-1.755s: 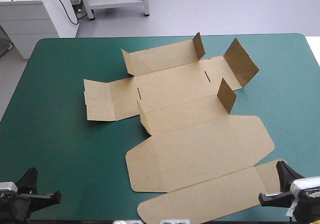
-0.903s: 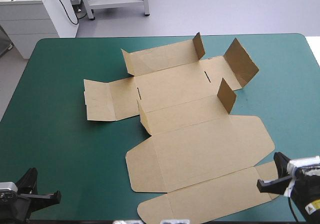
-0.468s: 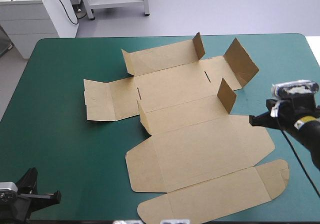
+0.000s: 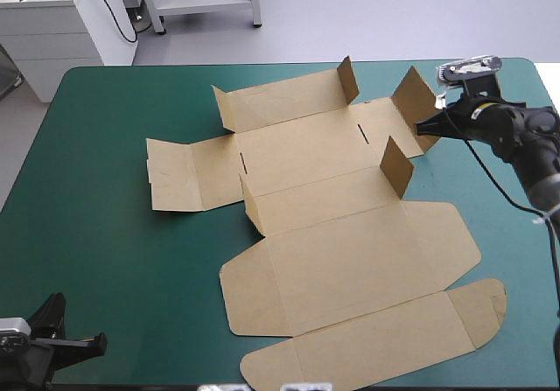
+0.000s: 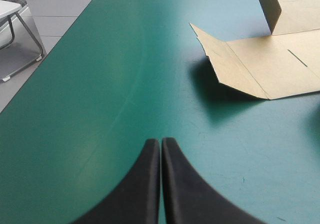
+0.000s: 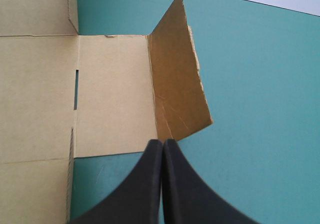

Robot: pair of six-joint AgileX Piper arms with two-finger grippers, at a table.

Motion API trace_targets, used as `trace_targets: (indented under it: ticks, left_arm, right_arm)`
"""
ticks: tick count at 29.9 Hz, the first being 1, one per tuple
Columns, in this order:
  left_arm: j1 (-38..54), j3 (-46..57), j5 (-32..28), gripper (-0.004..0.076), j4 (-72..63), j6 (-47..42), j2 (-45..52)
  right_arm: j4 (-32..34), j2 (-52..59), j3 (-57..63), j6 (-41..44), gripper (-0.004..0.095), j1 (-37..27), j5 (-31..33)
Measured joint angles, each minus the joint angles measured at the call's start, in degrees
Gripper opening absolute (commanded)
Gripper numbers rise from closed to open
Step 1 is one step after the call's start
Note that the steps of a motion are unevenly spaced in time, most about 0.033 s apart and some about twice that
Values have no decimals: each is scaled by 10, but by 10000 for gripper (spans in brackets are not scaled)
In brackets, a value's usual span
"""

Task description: Fold the box

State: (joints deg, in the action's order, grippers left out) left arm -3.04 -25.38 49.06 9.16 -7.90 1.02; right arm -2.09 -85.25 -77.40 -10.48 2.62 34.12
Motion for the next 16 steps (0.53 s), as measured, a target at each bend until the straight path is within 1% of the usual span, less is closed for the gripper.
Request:
trace_targets:
  ticks: [2,5,7,9,11,12,14,16]
  left_arm:
    - [0,0,0,-8,0,0,0]
    - [0,0,0,-8,0,0,0]
    - [0,0,0,-8,0,0,0]
    - [0,0,0,-8,0,0,0]
    - [0,0,0,-8,0,0,0]
    - [0,0,0,-8,0,0,0]
    - [0,0,0,-8,0,0,0]
    - [0,0,0,-8,0,0,0]
  right_arm:
    - [2,-44,-30,5,31,-2,-2]
    - [-2,-99,-69,15,147,-10,-7]
    - [-17,-132,-94,18,257,-21,-9]
    - [-33,-158,-115,19,388,-33,-11]
    - [-47,-177,-131,20,541,-44,-11]
    - [-54,-186,-138,20,581,-51,-13]
    - [-58,-199,-146,19,634,-59,-14]
    - [-60,-209,-150,9,632,-64,-13]
